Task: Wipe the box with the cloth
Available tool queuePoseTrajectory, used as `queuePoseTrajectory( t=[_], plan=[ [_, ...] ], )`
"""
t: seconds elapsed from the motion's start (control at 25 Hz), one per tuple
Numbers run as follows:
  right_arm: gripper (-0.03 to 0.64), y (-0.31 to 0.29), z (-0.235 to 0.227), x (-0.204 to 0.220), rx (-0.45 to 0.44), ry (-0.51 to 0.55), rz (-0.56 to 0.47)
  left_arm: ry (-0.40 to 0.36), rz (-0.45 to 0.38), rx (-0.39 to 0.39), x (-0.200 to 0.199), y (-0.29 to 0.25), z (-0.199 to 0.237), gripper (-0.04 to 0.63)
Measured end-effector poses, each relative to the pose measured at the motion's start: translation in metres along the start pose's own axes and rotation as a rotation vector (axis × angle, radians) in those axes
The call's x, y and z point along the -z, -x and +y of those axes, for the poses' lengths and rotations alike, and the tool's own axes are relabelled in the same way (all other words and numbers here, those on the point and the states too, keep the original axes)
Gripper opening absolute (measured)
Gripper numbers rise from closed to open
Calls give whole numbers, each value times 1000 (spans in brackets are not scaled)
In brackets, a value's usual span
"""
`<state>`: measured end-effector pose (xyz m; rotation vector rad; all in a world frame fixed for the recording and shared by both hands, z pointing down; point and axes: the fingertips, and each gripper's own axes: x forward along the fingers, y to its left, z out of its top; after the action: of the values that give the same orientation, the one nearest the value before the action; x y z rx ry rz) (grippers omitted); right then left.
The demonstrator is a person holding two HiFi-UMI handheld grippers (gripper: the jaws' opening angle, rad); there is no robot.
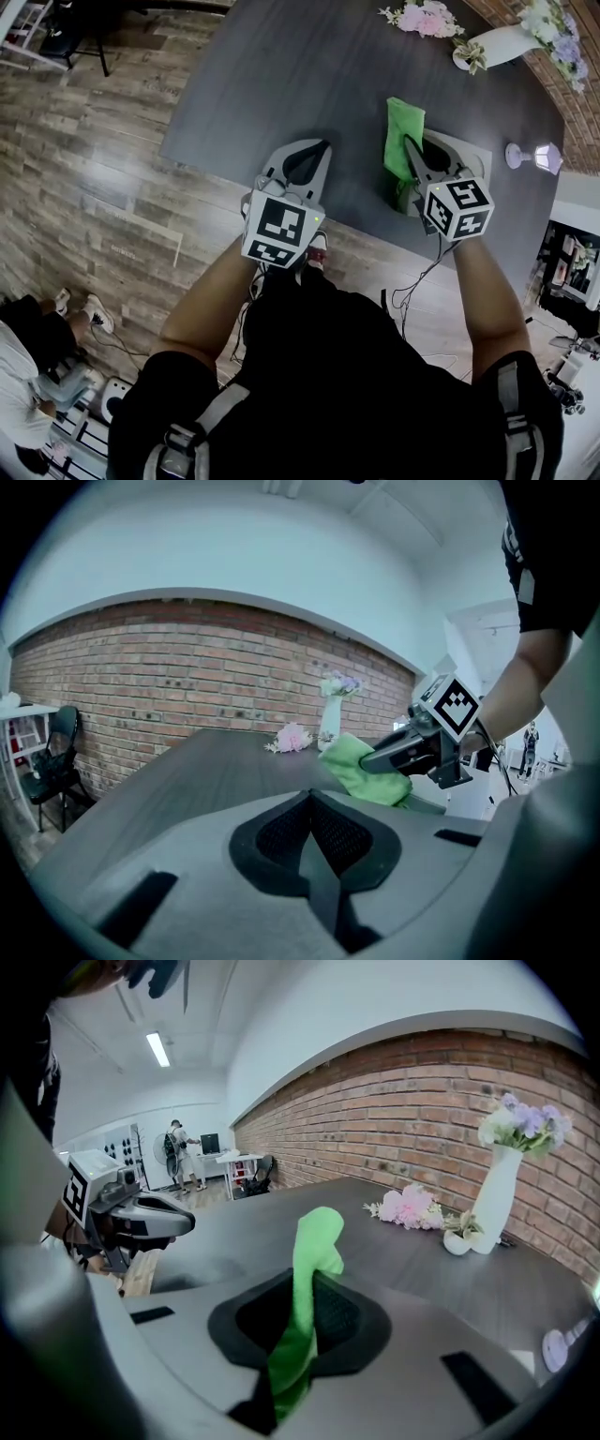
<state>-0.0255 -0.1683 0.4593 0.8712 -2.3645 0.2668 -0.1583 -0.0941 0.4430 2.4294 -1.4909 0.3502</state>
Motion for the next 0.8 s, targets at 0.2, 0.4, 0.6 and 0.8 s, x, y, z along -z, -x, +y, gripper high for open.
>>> queuePoseTrajectory(
  t=[0.2, 0.4, 0.6, 0.8],
  plan=[
    [38, -12, -11, -10, -1, -3, -6, 2, -7, -8, -6, -4, 3, 9],
    [38, -25, -23, -19, 5, -24, -10, 7, -12, 2, -10, -13, 0, 9],
    [38, -35, -37, -29, 11, -37, -15, 15, -27, 13, -18, -21, -1, 9],
    [38, -43, -48, -36, 14, -41, -19, 21, -28, 6, -20, -26, 3, 9]
  ],
)
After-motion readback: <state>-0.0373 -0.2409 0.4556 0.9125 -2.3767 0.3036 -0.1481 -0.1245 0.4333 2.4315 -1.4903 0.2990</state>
